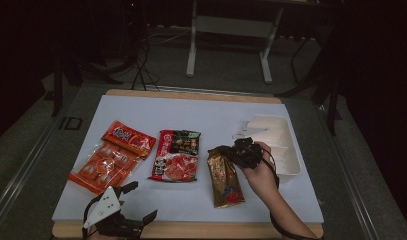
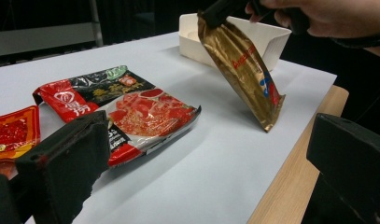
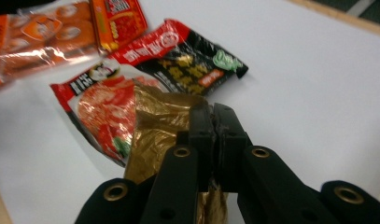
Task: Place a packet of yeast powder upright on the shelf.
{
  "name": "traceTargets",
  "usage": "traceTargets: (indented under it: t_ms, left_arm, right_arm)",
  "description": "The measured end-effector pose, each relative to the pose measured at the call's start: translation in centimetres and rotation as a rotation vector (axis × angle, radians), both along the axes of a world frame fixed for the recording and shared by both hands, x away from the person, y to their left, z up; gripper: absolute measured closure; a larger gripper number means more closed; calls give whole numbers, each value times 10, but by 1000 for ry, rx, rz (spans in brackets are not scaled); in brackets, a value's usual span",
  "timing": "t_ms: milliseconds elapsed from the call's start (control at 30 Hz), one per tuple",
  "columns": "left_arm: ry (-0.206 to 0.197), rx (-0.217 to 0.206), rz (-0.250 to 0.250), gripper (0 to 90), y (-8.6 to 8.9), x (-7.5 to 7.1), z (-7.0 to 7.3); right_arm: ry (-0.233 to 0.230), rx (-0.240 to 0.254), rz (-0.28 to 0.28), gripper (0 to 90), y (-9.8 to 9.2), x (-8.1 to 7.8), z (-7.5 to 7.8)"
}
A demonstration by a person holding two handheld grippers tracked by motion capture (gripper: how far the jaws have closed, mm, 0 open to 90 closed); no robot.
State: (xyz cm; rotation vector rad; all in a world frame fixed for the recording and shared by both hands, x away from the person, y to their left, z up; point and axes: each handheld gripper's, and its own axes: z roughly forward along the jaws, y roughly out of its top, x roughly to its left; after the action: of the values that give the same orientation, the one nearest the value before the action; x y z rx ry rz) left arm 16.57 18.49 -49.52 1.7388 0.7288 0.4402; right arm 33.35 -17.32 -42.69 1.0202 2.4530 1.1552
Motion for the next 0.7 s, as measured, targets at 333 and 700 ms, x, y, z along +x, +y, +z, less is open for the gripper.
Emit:
traceTargets:
  t_ms: [333, 700]
  left_arm:
    - [3, 4, -1, 3, -1, 0, -1]
    - [6, 1, 5, 3, -1, 0, -2]
  right_arm:
    - [-70, 56, 33, 879, -6, -7, 32]
    - [-142, 120, 9, 879, -22, 0, 69]
